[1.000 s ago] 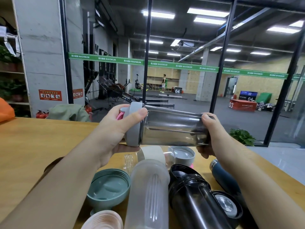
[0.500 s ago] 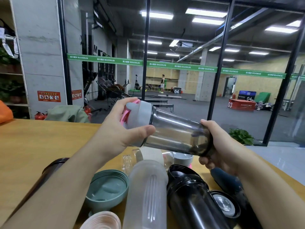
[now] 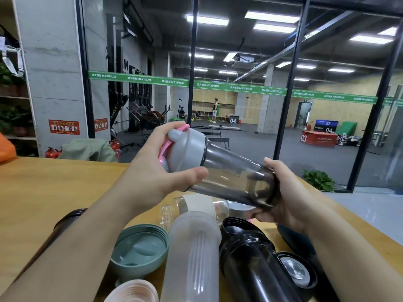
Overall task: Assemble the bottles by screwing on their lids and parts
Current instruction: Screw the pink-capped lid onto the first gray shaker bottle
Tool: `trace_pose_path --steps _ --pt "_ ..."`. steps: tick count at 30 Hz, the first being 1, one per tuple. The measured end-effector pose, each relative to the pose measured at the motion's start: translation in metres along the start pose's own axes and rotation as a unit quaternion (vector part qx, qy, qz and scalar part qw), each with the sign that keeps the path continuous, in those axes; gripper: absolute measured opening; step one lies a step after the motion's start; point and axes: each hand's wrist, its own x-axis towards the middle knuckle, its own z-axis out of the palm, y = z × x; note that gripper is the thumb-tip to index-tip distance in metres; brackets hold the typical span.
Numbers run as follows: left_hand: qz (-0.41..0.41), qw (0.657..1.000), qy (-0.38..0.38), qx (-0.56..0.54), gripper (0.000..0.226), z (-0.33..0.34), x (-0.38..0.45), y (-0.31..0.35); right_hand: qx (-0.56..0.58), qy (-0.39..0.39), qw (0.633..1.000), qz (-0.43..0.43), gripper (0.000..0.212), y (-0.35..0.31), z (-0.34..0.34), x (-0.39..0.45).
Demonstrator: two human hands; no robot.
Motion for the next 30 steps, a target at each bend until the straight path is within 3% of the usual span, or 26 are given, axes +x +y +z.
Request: trace_pose_path --steps 7,14,21,26,30 --pt "-0.134 0.987 0.031 -0.087 0.077 0.003 0.004 -0.004 0.014 0.045 0.971 -0.234 0.023 -0.005 0.005 -0.001" --pt "-0.153 0.983 0.028 -0.094 0.085 0.006 0.002 -0.001 -0.024 0.104 0.952 -0.288 0.029 -0.003 0.007 -0.001" --pt "-0.123 0.989 0.036 -0.079 0.091 0.010 0.003 -0.008 -0.013 0.127 0.946 -0.297 0.026 -0.004 0.004 -0.002" --pt "-0.056 0.997 0.041 -0.026 0.083 0.011 0.002 -0.009 0.001 0.141 0.978 -0.156 0.036 0.001 0.004 0.000" --pt "-0.047 0.998 0.043 0.002 0.085 0.009 0.001 -0.008 -0.009 0.143 0.984 -0.106 0.038 0.000 0.006 0.002"
